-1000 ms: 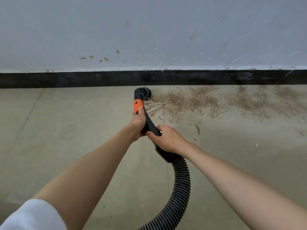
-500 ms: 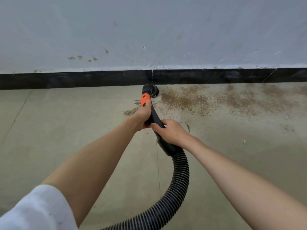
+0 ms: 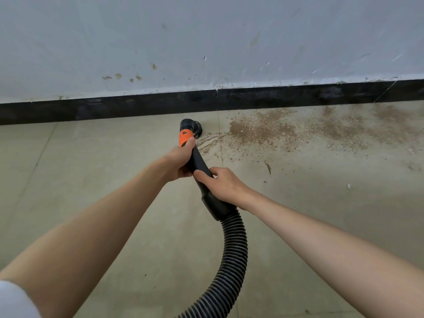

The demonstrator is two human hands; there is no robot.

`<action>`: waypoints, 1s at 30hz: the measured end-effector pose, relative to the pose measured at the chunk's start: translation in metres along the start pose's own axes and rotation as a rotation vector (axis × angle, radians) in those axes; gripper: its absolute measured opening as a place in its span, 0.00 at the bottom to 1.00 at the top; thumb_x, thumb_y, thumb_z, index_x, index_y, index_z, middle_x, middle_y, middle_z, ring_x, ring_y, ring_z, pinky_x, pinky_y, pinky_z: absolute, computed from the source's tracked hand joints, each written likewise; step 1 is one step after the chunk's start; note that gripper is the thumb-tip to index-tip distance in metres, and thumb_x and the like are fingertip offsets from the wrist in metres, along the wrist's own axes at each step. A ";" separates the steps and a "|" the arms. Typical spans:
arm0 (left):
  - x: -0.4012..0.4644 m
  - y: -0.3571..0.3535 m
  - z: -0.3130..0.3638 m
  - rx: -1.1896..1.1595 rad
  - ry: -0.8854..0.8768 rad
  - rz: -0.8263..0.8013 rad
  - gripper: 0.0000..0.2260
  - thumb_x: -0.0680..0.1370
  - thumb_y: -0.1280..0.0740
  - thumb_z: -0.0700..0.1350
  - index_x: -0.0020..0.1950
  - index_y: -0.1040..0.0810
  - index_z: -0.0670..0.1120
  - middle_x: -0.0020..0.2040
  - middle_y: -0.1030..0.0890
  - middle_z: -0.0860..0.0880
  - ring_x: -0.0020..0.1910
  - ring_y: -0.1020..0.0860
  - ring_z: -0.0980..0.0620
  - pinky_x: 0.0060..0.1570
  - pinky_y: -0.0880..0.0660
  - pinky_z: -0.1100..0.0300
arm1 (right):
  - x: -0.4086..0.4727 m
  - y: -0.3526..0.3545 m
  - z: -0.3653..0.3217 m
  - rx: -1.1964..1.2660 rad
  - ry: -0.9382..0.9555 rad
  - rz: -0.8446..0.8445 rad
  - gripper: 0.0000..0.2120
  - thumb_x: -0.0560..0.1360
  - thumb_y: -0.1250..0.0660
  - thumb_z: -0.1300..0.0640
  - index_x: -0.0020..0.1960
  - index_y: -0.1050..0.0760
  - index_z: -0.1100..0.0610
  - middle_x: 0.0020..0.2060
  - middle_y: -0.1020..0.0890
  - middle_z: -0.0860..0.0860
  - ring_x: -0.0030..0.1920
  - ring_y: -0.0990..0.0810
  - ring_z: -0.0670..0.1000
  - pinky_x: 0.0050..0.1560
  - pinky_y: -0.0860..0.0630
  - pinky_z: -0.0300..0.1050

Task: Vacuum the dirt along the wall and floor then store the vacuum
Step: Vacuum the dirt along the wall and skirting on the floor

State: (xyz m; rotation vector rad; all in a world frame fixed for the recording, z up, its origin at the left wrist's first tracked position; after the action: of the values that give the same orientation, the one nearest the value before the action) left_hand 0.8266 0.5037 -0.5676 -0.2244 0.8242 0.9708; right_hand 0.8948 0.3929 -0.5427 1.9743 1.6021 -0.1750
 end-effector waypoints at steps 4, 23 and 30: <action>-0.012 -0.001 -0.007 -0.019 -0.005 -0.022 0.18 0.80 0.44 0.56 0.57 0.33 0.41 0.45 0.25 0.44 0.42 0.24 0.49 0.45 0.23 0.55 | -0.013 -0.006 0.000 0.025 -0.015 -0.008 0.18 0.79 0.38 0.44 0.37 0.31 0.55 0.34 0.27 0.50 0.33 0.28 0.49 0.35 0.33 0.41; -0.049 0.043 -0.054 -0.159 0.031 0.096 0.19 0.81 0.45 0.56 0.58 0.34 0.40 0.44 0.26 0.45 0.41 0.24 0.48 0.39 0.24 0.56 | -0.036 -0.055 -0.014 -0.099 0.020 -0.137 0.19 0.79 0.38 0.44 0.48 0.24 0.60 0.40 0.22 0.53 0.40 0.24 0.52 0.41 0.29 0.43; -0.056 0.004 -0.052 -0.165 0.030 0.047 0.20 0.81 0.44 0.57 0.58 0.34 0.40 0.43 0.26 0.45 0.40 0.25 0.49 0.37 0.24 0.57 | -0.051 -0.026 0.004 -0.141 0.001 -0.059 0.18 0.79 0.38 0.44 0.36 0.31 0.56 0.34 0.26 0.50 0.34 0.28 0.48 0.34 0.33 0.41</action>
State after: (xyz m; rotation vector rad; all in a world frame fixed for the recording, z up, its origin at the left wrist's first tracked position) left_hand 0.7799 0.4428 -0.5630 -0.3637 0.7799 1.0826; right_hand 0.8574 0.3500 -0.5323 1.8221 1.6280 -0.0816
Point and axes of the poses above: each hand's wrist, its own x-axis towards the middle knuckle, its own y-axis out of the back of the hand, z = x × y, the point moved 7 cm from there along x, towards the middle knuckle
